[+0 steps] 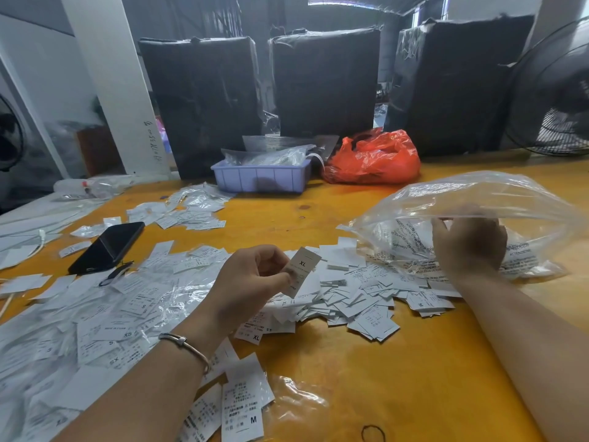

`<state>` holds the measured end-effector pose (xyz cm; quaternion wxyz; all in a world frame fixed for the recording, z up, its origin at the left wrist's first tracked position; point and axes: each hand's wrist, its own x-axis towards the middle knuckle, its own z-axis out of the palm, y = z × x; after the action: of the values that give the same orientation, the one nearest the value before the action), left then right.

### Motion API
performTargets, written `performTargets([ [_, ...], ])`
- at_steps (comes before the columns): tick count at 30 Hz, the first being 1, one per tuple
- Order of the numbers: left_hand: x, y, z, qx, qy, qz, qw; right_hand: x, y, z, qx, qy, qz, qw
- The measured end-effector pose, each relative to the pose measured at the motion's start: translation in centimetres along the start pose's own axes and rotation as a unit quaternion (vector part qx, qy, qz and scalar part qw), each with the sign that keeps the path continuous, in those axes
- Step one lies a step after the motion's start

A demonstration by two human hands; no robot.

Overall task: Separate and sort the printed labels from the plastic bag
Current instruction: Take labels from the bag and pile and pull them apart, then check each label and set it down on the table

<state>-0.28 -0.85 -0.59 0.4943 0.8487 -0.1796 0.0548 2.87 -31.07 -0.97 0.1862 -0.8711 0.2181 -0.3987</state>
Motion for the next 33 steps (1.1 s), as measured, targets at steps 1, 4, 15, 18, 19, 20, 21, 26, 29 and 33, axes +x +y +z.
performTargets([
  [1,0.0,0.0,0.0,0.0,0.001,-0.001,1.0,0.0,-0.3,-0.2,0.037,0.02,0.007,0.999],
  [4,0.0,0.0,0.0,-0.009,-0.001,-0.007,1.0,-0.5,-1.5,-0.9,0.144,0.061,0.007,0.988],
  [15,-0.3,1.1,-0.5,-0.14,-0.059,-0.031,0.988,-4.2,-5.4,-2.1,0.498,-0.495,0.122,0.702],
  [18,-0.3,1.2,-0.5,-0.155,-0.079,-0.034,0.984,-5.0,-5.8,-2.1,0.496,-0.517,0.108,0.689],
  [19,-0.3,1.2,-0.4,-0.159,-0.089,-0.033,0.983,-5.2,-6.0,-2.0,0.492,-0.517,0.1,0.693],
  [20,-0.4,1.3,-0.3,-0.162,-0.099,-0.029,0.981,-5.4,-6.1,-2.0,0.492,-0.515,0.094,0.696],
  [21,-0.5,1.4,-0.1,-0.166,-0.104,-0.025,0.98,-5.6,-6.3,-1.9,0.495,-0.51,0.089,0.698],
  [26,-0.5,1.6,0.5,-0.172,-0.067,0.001,0.983,-6.7,-7.0,-1.9,0.489,-0.509,0.037,0.707],
  [29,-0.5,1.6,0.4,-0.155,-0.034,0.012,0.987,-6.9,-7.0,-2.0,0.47,-0.532,0.005,0.704],
  [33,-0.3,1.3,0.2,-0.177,-0.016,0.009,0.984,-7.0,-7.3,-2.2,0.47,-0.547,-0.013,0.692],
])
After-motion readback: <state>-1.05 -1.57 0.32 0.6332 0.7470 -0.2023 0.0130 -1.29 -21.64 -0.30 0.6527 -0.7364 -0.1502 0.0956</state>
